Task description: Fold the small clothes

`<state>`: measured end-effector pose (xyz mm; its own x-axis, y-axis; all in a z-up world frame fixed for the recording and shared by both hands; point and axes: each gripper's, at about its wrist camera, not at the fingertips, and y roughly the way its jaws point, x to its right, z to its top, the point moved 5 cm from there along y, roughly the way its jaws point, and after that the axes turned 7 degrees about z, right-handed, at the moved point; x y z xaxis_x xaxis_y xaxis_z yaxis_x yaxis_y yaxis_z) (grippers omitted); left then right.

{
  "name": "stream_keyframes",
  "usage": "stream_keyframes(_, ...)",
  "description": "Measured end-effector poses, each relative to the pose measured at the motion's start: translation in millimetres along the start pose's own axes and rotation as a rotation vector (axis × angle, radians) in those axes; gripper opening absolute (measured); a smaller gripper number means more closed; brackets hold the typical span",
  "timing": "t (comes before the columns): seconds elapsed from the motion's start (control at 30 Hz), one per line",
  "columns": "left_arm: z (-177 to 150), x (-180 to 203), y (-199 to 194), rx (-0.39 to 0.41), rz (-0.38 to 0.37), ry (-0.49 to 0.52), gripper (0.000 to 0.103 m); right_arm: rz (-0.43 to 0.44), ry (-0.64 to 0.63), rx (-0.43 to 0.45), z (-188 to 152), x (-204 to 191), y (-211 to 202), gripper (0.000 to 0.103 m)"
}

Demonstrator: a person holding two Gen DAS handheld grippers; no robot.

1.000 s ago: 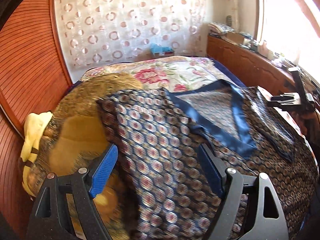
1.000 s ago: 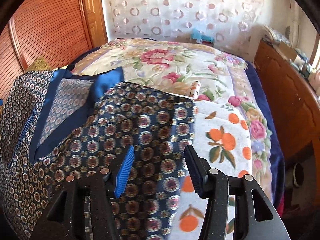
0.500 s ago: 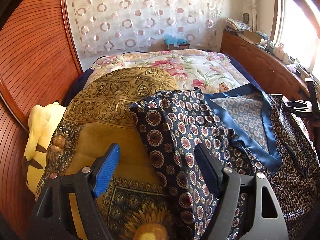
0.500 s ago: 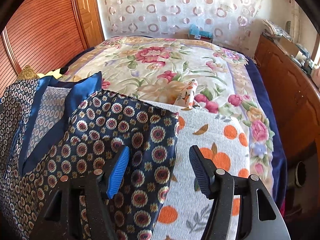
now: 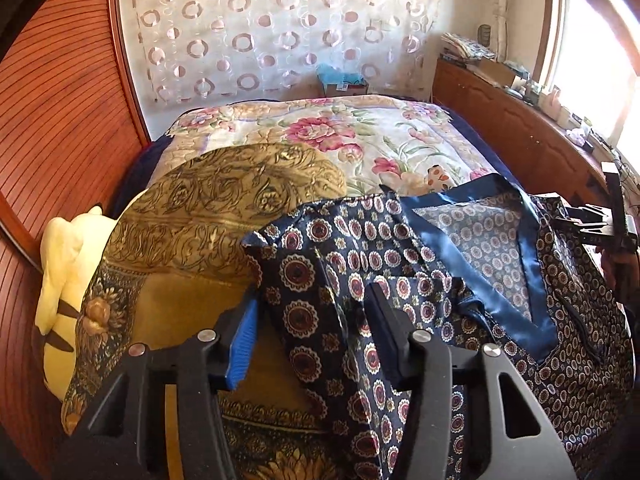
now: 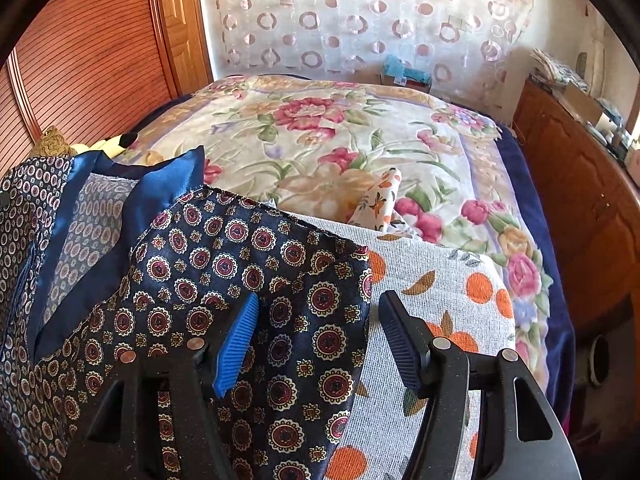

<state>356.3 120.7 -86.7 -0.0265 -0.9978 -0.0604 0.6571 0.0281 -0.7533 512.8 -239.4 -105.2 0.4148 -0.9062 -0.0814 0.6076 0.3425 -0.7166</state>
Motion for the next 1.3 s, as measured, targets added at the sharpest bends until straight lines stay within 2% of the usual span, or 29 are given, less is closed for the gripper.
stream_keyframes(0.27,3,0,6,-0.017,0.013,0.002,0.053,0.0,0.004,-0.032,9,3,5,0.065)
stream_keyframes(0.3,3,1,5,-0.012,0.014,0.007,0.049,0.0,0.004,-0.033,10,3,6,0.065)
stream_keyframes(0.33,3,2,4,-0.005,0.015,0.014,0.038,0.0,0.003,-0.032,11,3,7,0.065)
stream_keyframes(0.4,2,3,3,-0.011,0.034,0.022,0.023,-0.001,0.004,-0.031,11,3,7,0.065)
stream_keyframes(0.47,2,6,1,-0.006,0.039,0.034,0.021,-0.007,0.002,-0.031,11,2,8,0.062)
stream_keyframes(0.5,3,7,0,-0.003,0.035,0.035,0.018,-0.006,-0.002,-0.029,10,1,7,0.059)
stream_keyframes(0.6,5,9,-7,0.015,0.028,0.031,0.011,0.006,-0.02,-0.022,9,-7,6,0.039)
stream_keyframes(0.67,6,14,-15,0.033,0.011,0.036,0.006,0.011,-0.041,-0.027,9,-13,5,0.01)
stream_keyframes(0.7,7,17,-19,0.041,0.001,0.042,0.006,0.009,-0.056,-0.032,8,-17,4,0.006)
stream_keyframes(0.77,8,25,-31,0.063,-0.017,0.053,0.006,-0.02,-0.084,-0.018,8,-23,-2,0.003)
stream_keyframes(1.03,-10,50,-83,0.131,-0.092,0.093,0.005,0.002,-0.109,0.092,-3,-44,-66,0.002)
stream_keyframes(1.3,-67,59,-131,0.178,-0.17,0.1,0.005,0.003,-0.137,0.182,-64,-65,-142,0.002)
